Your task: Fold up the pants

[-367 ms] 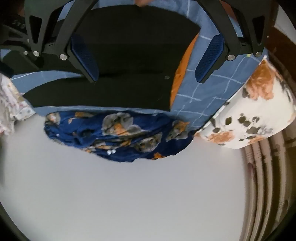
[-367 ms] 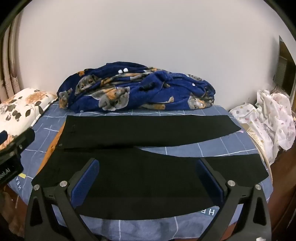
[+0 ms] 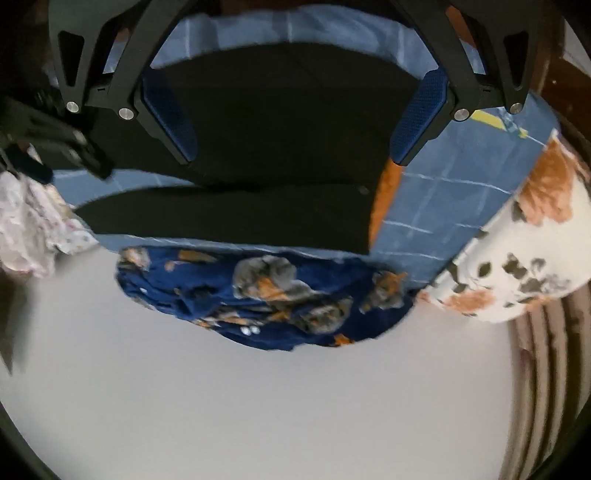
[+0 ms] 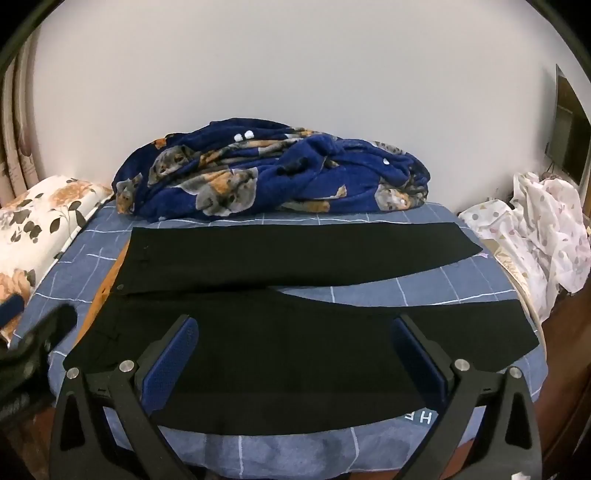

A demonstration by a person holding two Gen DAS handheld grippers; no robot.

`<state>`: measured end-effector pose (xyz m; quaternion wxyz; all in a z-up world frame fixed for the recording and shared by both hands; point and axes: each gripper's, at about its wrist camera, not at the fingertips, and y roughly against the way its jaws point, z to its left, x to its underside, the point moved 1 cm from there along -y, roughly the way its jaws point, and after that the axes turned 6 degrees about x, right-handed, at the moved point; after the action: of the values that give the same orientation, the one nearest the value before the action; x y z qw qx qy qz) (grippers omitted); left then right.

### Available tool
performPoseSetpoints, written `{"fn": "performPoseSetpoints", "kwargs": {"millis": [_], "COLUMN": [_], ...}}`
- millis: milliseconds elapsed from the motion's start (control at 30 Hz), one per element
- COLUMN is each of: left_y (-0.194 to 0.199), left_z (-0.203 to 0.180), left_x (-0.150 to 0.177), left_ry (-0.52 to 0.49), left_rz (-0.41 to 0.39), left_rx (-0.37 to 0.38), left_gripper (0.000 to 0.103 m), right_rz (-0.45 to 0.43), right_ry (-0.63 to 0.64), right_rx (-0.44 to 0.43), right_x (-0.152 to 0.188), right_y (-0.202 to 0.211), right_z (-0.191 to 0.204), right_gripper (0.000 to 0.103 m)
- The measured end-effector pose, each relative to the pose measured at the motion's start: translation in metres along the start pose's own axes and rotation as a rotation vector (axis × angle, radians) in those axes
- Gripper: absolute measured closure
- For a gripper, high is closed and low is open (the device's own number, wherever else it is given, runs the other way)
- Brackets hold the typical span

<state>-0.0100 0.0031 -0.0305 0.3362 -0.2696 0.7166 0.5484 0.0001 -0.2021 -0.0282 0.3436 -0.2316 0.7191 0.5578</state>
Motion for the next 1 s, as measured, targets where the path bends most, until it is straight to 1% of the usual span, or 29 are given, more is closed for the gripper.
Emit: {"fn": "performPoseSetpoints", "kwargs": {"millis": [100, 167, 233, 267, 300, 333, 400, 467, 567, 633, 700, 733, 833, 1000], "left_y": [0.006, 0.016, 0.020, 0.023, 0.024, 0.026, 0.033, 0.035, 0.041, 0.041, 0.040, 0.040, 0.041, 0.034], "left_z": [-0.007, -0.006, -0.005, -0.005, -0.011, -0.016, -0.029, -0.040, -0.052, -0.055, -0.057, -0.056, -0.049, -0.031], "left_x": [0.016, 0.029, 0.037, 0.043, 0.046, 0.047, 0.052, 0.056, 0.061, 0.059, 0.055, 0.054, 0.045, 0.029], "left_ry": [-0.001, 0.041, 0.088, 0.084, 0.049, 0.017, -0.070, -0.126, -0.174, -0.191, -0.217, -0.219, -0.211, -0.160], "left_rz": [-0.003, -0.030, -0.019, -0.010, 0.008, 0.011, 0.006, 0.023, 0.007, 0.003, -0.021, -0.022, -0.044, -0.031], "left_rx": [0.043, 0.081, 0.130, 0.141, 0.146, 0.139, 0.100, 0.063, 0.015, -0.014, -0.058, -0.061, -0.104, -0.127], "left_gripper": [0.000, 0.000, 0.000, 0.000, 0.000, 0.000, 0.000, 0.000, 0.000, 0.000, 0.000, 0.000, 0.000, 0.000], "right_rz": [0.008, 0.008, 0.013, 0.013, 0.013, 0.009, 0.008, 0.004, 0.005, 0.002, 0.001, 0.002, 0.004, 0.015], "right_ry": [-0.002, 0.000, -0.006, -0.008, -0.007, -0.009, -0.010, -0.009, -0.010, -0.009, -0.011, -0.012, -0.025, -0.033], "right_rx": [-0.005, 0.001, -0.002, 0.000, 0.001, 0.001, 0.001, 0.006, 0.010, 0.011, 0.013, 0.014, 0.013, 0.020], "right_x": [0.002, 0.001, 0.005, 0.006, 0.006, 0.007, 0.007, 0.007, 0.006, 0.005, 0.005, 0.005, 0.004, 0.002], "right_y": [-0.004, -0.004, -0.003, -0.003, -0.003, -0.003, -0.002, 0.000, 0.001, 0.003, 0.006, 0.006, 0.009, 0.006], "right_z": [-0.002, -0.001, -0.002, -0.003, -0.003, -0.003, -0.004, -0.005, -0.004, -0.005, -0.006, -0.006, -0.012, -0.018], "right_gripper": [0.000, 0.000, 0.000, 0.000, 0.000, 0.000, 0.000, 0.000, 0.000, 0.000, 0.000, 0.000, 0.000, 0.000]}}
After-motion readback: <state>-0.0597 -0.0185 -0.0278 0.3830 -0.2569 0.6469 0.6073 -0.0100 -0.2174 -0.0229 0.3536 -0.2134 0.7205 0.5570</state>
